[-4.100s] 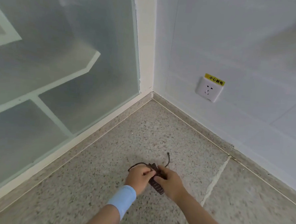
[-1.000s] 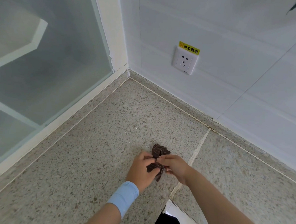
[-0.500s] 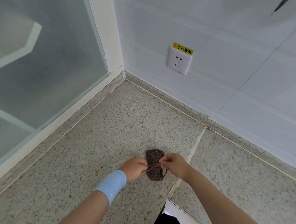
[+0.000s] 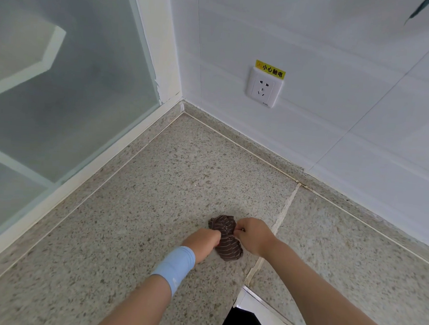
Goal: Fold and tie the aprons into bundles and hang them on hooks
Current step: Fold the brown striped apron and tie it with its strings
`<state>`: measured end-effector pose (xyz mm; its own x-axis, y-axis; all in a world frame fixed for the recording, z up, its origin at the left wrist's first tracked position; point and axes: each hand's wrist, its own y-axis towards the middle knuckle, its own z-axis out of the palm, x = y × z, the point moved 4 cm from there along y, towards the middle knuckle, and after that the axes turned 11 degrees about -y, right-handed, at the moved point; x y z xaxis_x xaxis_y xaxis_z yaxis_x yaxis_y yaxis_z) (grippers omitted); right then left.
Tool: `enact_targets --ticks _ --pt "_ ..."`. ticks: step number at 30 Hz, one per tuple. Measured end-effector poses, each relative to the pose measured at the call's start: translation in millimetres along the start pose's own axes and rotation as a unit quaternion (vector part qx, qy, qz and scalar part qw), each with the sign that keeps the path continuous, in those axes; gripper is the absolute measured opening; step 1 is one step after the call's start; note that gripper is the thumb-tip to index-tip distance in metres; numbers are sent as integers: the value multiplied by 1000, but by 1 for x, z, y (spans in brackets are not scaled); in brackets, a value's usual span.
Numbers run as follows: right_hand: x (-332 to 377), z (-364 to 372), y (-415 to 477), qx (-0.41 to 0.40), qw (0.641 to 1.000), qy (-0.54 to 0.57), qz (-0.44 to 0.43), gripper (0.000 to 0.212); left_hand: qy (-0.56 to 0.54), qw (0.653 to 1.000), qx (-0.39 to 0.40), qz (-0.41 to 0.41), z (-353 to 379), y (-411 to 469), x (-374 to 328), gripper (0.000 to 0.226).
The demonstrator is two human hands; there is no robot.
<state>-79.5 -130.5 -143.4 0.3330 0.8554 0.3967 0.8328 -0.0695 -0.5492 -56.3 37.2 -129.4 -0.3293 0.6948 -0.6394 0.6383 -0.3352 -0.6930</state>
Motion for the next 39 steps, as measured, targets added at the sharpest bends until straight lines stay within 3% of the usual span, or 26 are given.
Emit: enact_targets --ticks 3,7,12,18,25,30,35,39 --pt "-2 -3 3 8 989 142 25 19 -41 998 -38 23 -2 -1 6 51" --pt "-6 -5 6 12 980 196 40 14 -129 989 -54 37 -5 1 22 52" --pt "-3 -17 19 11 985 163 53 11 -175 981 -73 38 -13 -3 35 46" --pt "5 2 24 30 985 153 72 12 -109 990 -76 40 -21 -9 52 48" --pt "7 -1 19 62 981 166 74 12 -77 994 -57 61 -34 -13 56 25" --pt "5 4 21 19 982 160 96 7 11 995 -31 94 -33 -14 51 29" --pt "9 -1 24 -23 987 124 103 25 -22 990 -36 133 -34 -16 35 20" --pt "23 10 18 -40 993 72 86 19 -67 985 -22 156 -25 -8 4 17"
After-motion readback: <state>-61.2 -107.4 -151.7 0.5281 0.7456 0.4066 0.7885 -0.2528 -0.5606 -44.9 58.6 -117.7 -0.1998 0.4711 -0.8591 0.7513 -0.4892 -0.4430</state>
